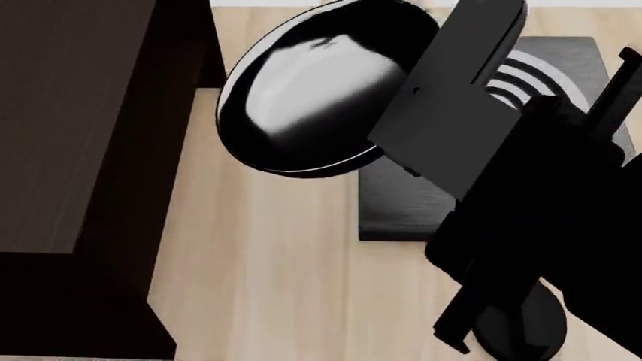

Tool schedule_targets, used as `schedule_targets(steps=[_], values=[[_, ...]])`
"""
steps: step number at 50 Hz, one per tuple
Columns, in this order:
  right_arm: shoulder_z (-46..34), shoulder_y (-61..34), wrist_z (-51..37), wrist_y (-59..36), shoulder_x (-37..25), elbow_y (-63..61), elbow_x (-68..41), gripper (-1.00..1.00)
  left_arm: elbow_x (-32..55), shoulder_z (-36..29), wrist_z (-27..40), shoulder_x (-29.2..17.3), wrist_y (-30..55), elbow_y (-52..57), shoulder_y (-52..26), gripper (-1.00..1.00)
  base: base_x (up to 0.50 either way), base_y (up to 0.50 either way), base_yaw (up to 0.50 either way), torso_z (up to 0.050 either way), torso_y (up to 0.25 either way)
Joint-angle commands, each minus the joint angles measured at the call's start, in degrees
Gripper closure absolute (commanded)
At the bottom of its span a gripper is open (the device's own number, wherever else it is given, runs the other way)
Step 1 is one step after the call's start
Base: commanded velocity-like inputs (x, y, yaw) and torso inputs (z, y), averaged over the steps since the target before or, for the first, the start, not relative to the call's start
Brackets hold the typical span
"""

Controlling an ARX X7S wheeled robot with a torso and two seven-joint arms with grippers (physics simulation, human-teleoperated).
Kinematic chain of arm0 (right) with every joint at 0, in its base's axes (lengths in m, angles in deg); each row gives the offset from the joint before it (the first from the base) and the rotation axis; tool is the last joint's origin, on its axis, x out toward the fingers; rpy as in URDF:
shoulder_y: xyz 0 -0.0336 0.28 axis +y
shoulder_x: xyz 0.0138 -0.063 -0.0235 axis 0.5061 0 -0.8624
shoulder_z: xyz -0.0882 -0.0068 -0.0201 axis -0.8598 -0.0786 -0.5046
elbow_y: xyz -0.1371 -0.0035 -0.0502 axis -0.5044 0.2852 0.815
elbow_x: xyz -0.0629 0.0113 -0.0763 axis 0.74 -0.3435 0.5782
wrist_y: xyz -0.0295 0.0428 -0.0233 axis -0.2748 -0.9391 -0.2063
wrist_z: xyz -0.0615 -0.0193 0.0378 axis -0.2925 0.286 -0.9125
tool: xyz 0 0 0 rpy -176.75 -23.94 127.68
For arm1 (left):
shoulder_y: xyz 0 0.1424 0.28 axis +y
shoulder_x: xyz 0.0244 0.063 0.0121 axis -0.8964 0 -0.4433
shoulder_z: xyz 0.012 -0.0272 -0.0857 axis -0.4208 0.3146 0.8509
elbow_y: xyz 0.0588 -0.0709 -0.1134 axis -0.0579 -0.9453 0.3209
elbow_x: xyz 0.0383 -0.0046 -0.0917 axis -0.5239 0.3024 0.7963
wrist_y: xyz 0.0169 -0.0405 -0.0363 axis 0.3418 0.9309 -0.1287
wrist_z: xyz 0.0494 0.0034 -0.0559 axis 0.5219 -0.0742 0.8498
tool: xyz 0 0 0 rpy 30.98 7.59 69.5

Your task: Put the frying pan under the cabinet shelf.

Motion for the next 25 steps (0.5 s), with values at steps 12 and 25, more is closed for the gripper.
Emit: schedule_targets(steps=[12, 25], values=[[-1.7, 3.7, 1.0, 3.5, 0.9, -0.3, 8.8, 1.00, 1.9, 0.3, 1.6, -0.5, 0.0, 0.7, 0.4, -1.00, 0.00, 0.00, 0.00, 0.000, 0.001], [-3.7, 9.9, 4.1, 9.9, 1.2, 0.4, 14.8, 1.00, 2.4, -0.1, 1.6, -0.7, -0.1, 0.7, 0.5, -1.00, 0.00, 0.00, 0.00, 0.000, 0.002]])
